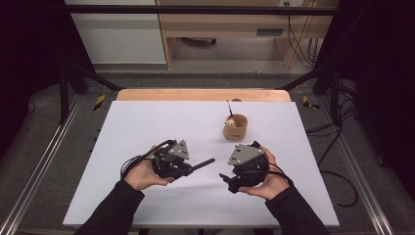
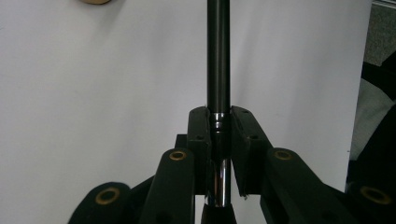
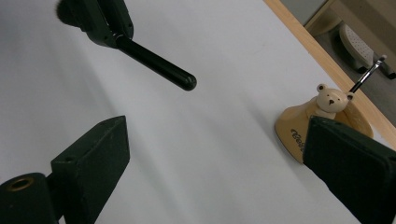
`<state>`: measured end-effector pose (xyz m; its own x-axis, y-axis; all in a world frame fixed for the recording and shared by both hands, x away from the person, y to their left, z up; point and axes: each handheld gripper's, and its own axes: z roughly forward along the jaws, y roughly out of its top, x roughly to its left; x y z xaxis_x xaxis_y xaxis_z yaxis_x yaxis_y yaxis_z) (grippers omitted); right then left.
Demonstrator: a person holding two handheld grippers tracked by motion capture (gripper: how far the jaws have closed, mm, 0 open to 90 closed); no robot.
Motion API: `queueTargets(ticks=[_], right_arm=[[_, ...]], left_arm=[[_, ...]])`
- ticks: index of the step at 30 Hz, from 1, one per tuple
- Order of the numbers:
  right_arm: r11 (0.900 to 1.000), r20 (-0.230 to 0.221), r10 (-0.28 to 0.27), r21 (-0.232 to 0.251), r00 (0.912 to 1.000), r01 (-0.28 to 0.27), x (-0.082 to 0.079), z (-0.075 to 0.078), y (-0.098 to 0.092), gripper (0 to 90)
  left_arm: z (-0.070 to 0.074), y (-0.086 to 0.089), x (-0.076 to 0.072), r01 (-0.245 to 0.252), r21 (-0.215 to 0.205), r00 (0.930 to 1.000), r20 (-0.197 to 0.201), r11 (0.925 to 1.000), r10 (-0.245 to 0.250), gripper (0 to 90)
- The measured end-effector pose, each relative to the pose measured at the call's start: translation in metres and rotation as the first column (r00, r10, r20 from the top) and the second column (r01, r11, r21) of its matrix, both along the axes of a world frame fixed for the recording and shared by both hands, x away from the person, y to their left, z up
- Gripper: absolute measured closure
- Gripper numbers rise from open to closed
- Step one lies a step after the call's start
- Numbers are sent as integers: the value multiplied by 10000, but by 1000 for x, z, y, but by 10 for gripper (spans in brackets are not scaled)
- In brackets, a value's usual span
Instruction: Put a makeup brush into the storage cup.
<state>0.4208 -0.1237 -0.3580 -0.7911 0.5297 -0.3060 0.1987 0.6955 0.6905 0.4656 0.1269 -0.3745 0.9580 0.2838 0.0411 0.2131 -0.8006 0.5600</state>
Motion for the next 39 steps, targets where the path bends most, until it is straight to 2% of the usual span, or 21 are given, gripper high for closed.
queueTargets(ticks=[1,3,8,14,16,17,21,25,39], right_arm=[[10000,-8,34,-45,10000,-34,0,0,1,80],[9998,-21,107,-183,9999,-108,-1,0,4,81],[9963,-102,476,-718,9988,-482,-2,0,10,84],[9893,-80,986,-1069,9951,-988,-3,0,17,90],[9882,-120,987,-1161,9950,-995,-4,-1,20,93],[9837,-110,1151,-1375,9933,-1155,-5,-1,21,96],[9793,-238,1279,-1548,9915,-1300,-5,-4,26,105],[9681,-267,1587,-1922,9870,-1608,-5,-7,29,111],[9490,-164,2213,-2266,9751,-2192,-9,-14,40,163]], left_arm=[[0,0,0,69,111,10000,10,9999,-70,784],[-1,-1,1,20,31,10000,-60,10000,-20,784],[-3,-4,1,181,159,9998,-126,9997,-179,784],[-4,-8,0,373,212,9992,-183,9991,-369,784],[-5,-9,0,436,233,9989,-201,9988,-432,784],[-5,-9,0,460,236,9987,-219,9987,-455,784],[-5,-10,0,573,228,9979,-321,9981,-565,784],[-5,-11,-1,707,244,9969,-357,9972,-698,784],[0,-15,-6,1135,158,9926,-450,9934,-1127,784]])
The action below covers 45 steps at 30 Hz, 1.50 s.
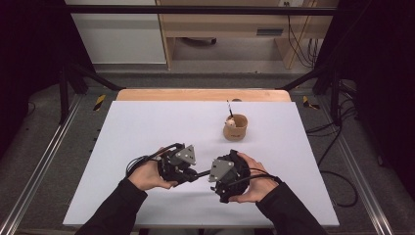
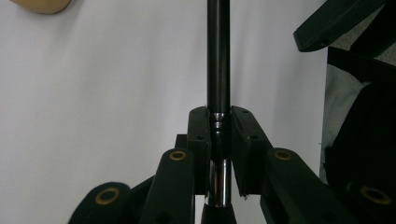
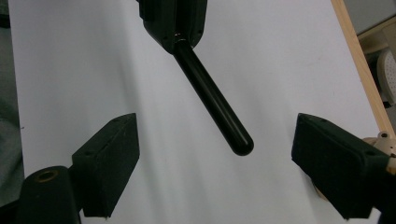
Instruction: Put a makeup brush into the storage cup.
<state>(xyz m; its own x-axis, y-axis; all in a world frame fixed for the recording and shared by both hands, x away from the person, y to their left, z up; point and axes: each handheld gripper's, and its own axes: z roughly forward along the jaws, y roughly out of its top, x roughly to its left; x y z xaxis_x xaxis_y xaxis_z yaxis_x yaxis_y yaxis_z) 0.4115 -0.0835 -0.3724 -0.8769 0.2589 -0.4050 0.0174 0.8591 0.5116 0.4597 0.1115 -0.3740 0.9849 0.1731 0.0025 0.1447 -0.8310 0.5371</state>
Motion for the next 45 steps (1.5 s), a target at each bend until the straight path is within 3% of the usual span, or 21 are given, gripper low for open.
queueTargets(ticks=[11,23,28,32,34,45], right_arm=[[9974,283,660,-304,9974,-652,-4,-4,4,275],[9913,302,1209,-569,9922,-1191,-5,-7,8,423],[9897,364,1247,-753,9915,-1217,-6,-9,10,485],[9868,335,1404,-868,9895,-1370,-6,-10,11,537],[9849,339,1468,-975,9886,-1429,-6,-10,12,552],[9784,515,1679,-1306,9845,-1601,-5,-14,15,660]], left_arm=[[1,-4,-3,308,-68,9995,-107,9995,-309,784],[2,-6,-4,551,-52,9981,-280,9985,-552,784],[3,-8,-5,654,-53,9973,-321,9978,-655,784],[4,-10,-5,774,175,9966,-302,9968,-769,784],[3,-11,-7,636,-16,9970,-431,9980,-636,784],[3,-12,-7,720,75,9963,-479,9974,-716,784]])
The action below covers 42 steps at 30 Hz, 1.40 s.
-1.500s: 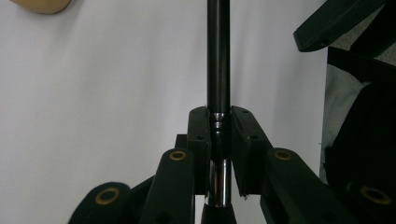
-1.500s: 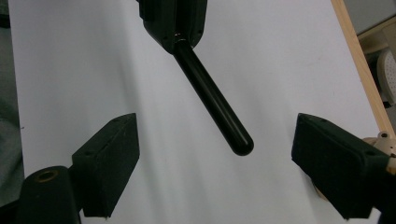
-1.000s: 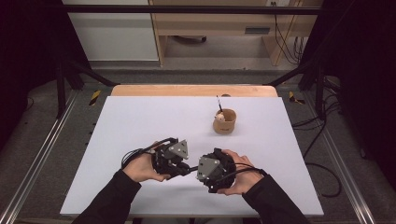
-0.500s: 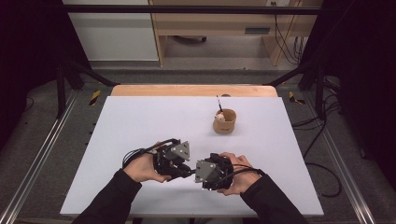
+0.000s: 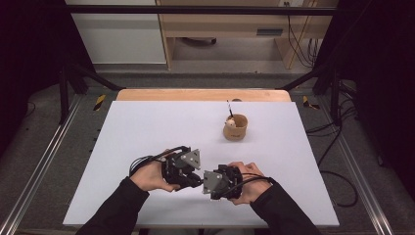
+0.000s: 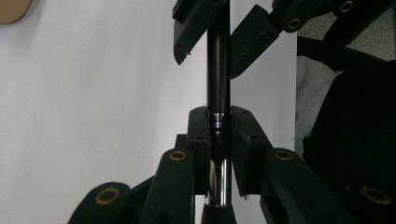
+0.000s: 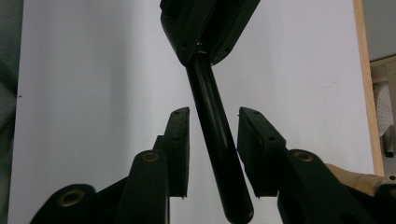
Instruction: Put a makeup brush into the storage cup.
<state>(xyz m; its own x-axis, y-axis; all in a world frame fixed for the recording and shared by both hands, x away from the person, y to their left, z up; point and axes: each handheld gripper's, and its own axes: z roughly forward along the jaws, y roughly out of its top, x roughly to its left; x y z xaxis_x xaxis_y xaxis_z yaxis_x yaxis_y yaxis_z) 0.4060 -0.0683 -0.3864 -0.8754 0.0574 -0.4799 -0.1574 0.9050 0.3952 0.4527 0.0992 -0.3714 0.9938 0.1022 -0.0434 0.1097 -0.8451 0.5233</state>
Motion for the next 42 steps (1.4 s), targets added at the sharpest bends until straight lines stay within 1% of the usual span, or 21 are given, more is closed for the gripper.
queueTargets(ticks=[5,6,7,10,14,15,24,26,27,30,31,32,34,35,36,37,40,42], right_arm=[[10000,-71,62,-77,10000,-63,0,0,0,705],[9999,-57,89,-67,9999,-90,0,0,0,717],[9999,-76,125,-53,9999,-125,0,0,0,723],[9996,-58,231,-159,9997,-232,0,0,-1,732],[9996,-90,229,-182,9997,-231,0,-1,-1,739],[9992,-55,315,-224,9995,-316,0,-1,-1,742],[9984,-78,450,-329,9990,-452,0,-1,-2,762],[9982,-80,481,-364,9988,-484,0,-1,-2,768],[9985,-118,459,-298,9989,-462,0,-1,-2,771],[9985,-204,446,-313,9988,-452,-1,-1,-2,783],[9973,-165,596,-410,9981,-603,0,-1,-2,788],[9974,-210,587,-405,9981,-595,0,-1,-2,792],[9979,-268,539,-354,9982,-548,0,-1,-1,793],[9987,-338,422,-265,9985,-431,0,-2,-1,794],[9986,-314,425,-290,9986,-434,0,-1,-2,794],[9987,-342,385,-323,9987,-396,1,-1,-2,794],[9993,-468,254,-278,9986,-267,2,-3,-4,794],[9995,-481,221,-217,9986,-232,4,-3,-6,794]], left_arm=[[-1,-1,0,94,-31,9999,-52,10000,-94,784],[0,-2,0,84,58,10000,-36,9999,-84,784],[-1,-2,0,85,54,10000,-43,9999,-84,784],[-1,-2,0,134,32,9999,-52,9999,-134,784],[-1,-3,0,177,32,9998,-38,9998,-177,784],[-1,-2,0,192,35,9998,-51,9998,-192,783],[-1,-1,0,284,-22,9996,41,9996,-284,780],[0,0,1,319,-2,9994,134,9995,-319,778],[0,0,0,256,-143,9997,68,9996,-255,776],[1,1,1,255,-143,9996,90,9996,-253,769],[1,2,1,254,-170,9996,121,9995,-252,765],[2,3,2,280,-159,9995,147,9995,-278,761],[2,4,1,161,-309,9998,126,9994,-157,757],[2,4,2,111,-370,9999,116,9993,-107,751],[2,5,2,49,-468,9999,147,9989,-42,733],[3,6,3,77,-439,9996,257,9990,-66,711],[5,11,4,-116,-577,9989,456,9983,143,643],[6,14,4,-356,-697,9979,518,9969,393,580]])
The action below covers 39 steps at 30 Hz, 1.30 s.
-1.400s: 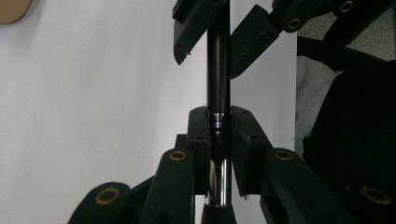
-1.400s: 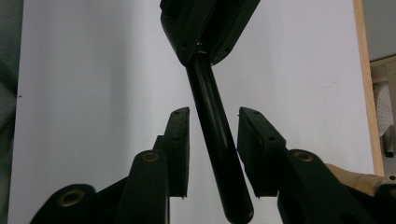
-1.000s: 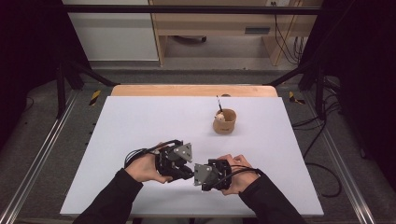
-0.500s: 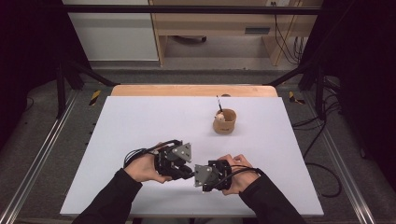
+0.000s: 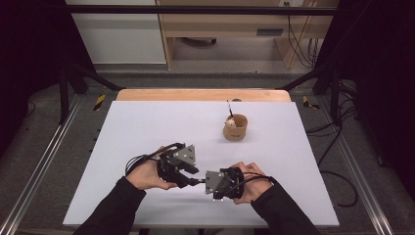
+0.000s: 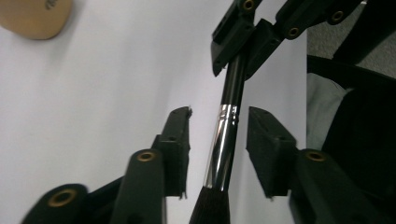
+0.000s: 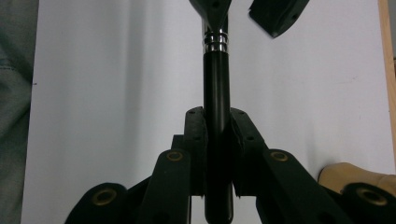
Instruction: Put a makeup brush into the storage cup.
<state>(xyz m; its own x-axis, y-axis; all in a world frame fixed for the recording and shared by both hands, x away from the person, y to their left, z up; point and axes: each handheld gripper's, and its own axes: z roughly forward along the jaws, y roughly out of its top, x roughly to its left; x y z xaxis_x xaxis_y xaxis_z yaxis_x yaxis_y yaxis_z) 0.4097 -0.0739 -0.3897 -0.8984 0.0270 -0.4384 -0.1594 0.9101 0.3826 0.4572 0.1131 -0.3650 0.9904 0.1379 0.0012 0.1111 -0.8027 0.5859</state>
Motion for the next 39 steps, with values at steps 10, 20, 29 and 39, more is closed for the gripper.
queueTargets(ticks=[10,20,29,39], right_arm=[[9983,-272,-459,354,9986,468,4,1,-10,794],[9946,-427,-834,591,9956,859,9,-2,-20,793],[9867,-570,-1211,1023,9910,1265,11,-4,-31,793],[9665,-799,-1741,1772,9815,1858,12,-10,-49,793]], left_arm=[[5,14,4,-851,-809,9948,499,9931,893,342],[8,30,7,-1569,-1547,9823,775,9754,1703,212],[6,53,8,-2529,-2416,9588,666,9368,2760,164],[-4,74,2,-3351,-2846,9323,380,8982,3598,149]])
